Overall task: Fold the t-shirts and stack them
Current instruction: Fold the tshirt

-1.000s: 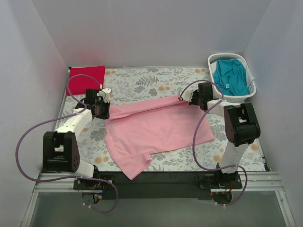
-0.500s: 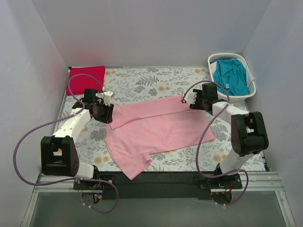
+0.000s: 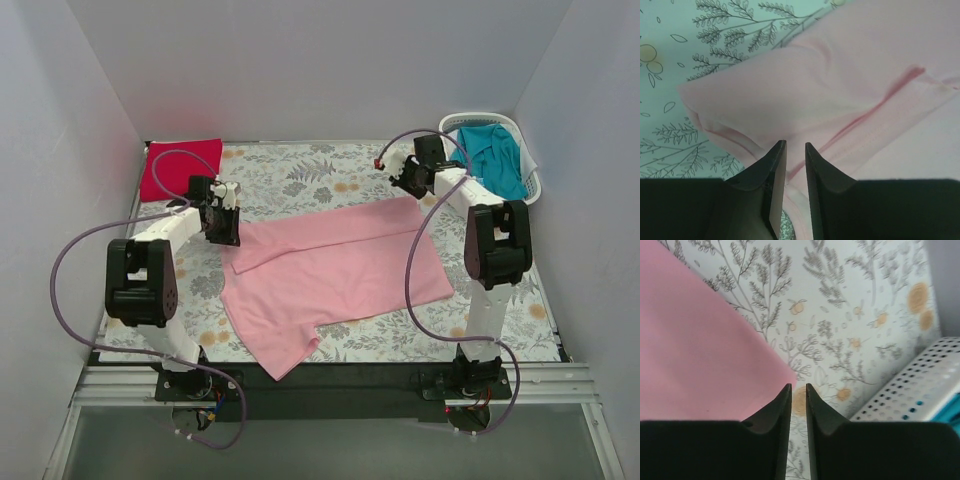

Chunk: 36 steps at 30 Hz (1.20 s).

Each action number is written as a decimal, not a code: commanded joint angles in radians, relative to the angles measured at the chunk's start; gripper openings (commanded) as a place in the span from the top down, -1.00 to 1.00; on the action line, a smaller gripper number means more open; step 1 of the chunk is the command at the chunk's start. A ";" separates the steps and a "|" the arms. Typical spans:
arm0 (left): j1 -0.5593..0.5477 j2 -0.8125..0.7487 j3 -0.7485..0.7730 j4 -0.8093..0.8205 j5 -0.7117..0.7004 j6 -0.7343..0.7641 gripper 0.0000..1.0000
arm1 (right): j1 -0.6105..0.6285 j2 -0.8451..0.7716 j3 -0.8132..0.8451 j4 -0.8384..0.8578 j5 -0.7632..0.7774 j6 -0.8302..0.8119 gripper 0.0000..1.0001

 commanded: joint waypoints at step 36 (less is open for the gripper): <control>0.151 0.124 0.207 -0.119 0.161 -0.118 0.12 | 0.254 0.151 0.442 -0.232 -0.538 0.761 0.18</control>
